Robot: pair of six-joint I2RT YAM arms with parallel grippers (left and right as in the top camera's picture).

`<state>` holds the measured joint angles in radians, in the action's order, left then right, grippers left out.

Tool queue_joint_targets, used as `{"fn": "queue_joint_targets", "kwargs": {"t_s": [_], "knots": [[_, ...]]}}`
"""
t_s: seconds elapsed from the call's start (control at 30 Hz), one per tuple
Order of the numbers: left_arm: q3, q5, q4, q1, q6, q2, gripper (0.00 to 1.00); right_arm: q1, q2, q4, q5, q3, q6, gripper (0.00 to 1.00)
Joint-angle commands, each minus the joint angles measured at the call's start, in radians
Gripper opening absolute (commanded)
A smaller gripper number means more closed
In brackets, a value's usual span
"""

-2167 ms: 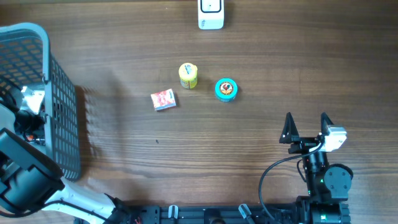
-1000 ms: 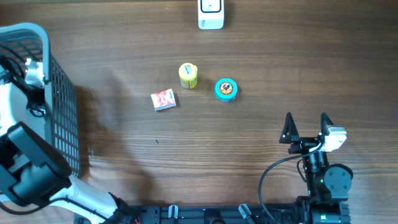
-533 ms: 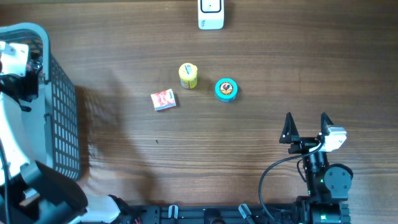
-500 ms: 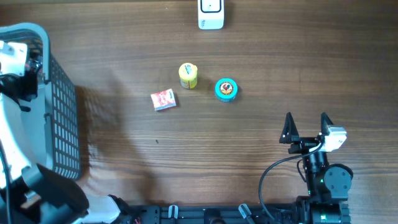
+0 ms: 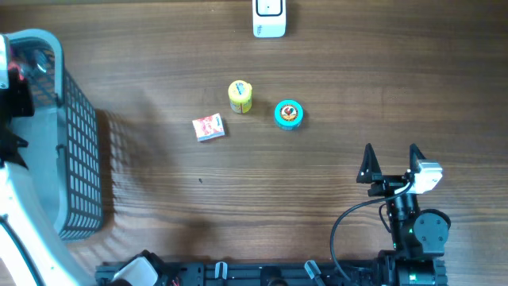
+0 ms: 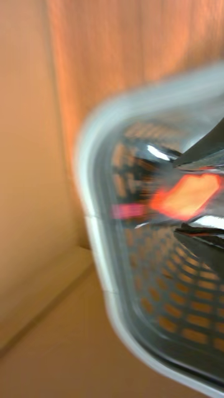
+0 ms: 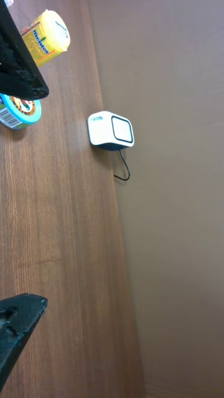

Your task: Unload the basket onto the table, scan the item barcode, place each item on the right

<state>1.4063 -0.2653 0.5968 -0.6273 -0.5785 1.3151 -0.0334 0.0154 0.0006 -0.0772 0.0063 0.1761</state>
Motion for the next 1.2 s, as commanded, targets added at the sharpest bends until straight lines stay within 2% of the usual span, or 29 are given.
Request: {"fn": "queue_joint_targets", "kwargs": {"t_s": [0.0, 0.07, 0.2, 0.33, 0.43, 0.5, 0.57, 0.8, 0.87, 0.97, 1.03, 1.17], "knots": [[0.021, -0.278, -0.016, 0.002, 0.127, -0.058, 0.25, 0.004, -0.005, 0.002, 0.007, -0.001, 0.008, 1.00], [0.021, -0.366, -0.014, 0.004, 0.164, -0.059, 0.26, 0.004, -0.005, 0.002, 0.007, -0.001, 0.008, 1.00], [0.021, -0.391, -0.010, 0.033, 0.198, -0.058, 0.22, 0.004, -0.005, 0.002, 0.006, -0.001, 0.009, 1.00], [0.021, -0.383, -0.012, 0.043, 0.190, -0.058, 0.31, 0.004, -0.005, 0.002, 0.007, -0.001, 0.008, 1.00], [0.021, -0.309, -0.001, 0.040, 0.190, -0.058, 0.54, 0.004, -0.005, 0.002, 0.007, -0.001, 0.008, 1.00], [0.021, -0.263, 0.003, 0.040, 0.190, -0.058, 0.91, 0.004, -0.005, 0.002, 0.006, -0.001, 0.008, 1.00], [0.021, -0.240, 0.013, 0.040, 0.190, -0.058, 1.00, 0.004, -0.005, 0.002, 0.007, -0.001, 0.008, 1.00], [0.021, -0.213, -0.008, 0.026, 0.214, -0.058, 1.00, 0.004, -0.005, 0.002, 0.006, -0.001, 0.008, 1.00], [0.021, -0.135, -0.060, -0.009, 0.325, -0.058, 1.00, 0.004, -0.005, 0.002, 0.007, -0.001, 0.008, 1.00], [0.021, 0.029, -0.138, -0.084, 0.555, -0.059, 1.00, 0.004, -0.005, 0.002, 0.007, -0.001, 0.008, 1.00], [0.021, 0.053, -0.156, -0.132, 0.618, -0.061, 1.00, 0.004, -0.005, 0.002, 0.007, -0.001, 0.008, 1.00], [0.021, 0.045, -0.132, -0.174, 0.621, -0.061, 1.00, 0.004, -0.005, 0.002, 0.007, -0.001, 0.008, 1.00]]}}
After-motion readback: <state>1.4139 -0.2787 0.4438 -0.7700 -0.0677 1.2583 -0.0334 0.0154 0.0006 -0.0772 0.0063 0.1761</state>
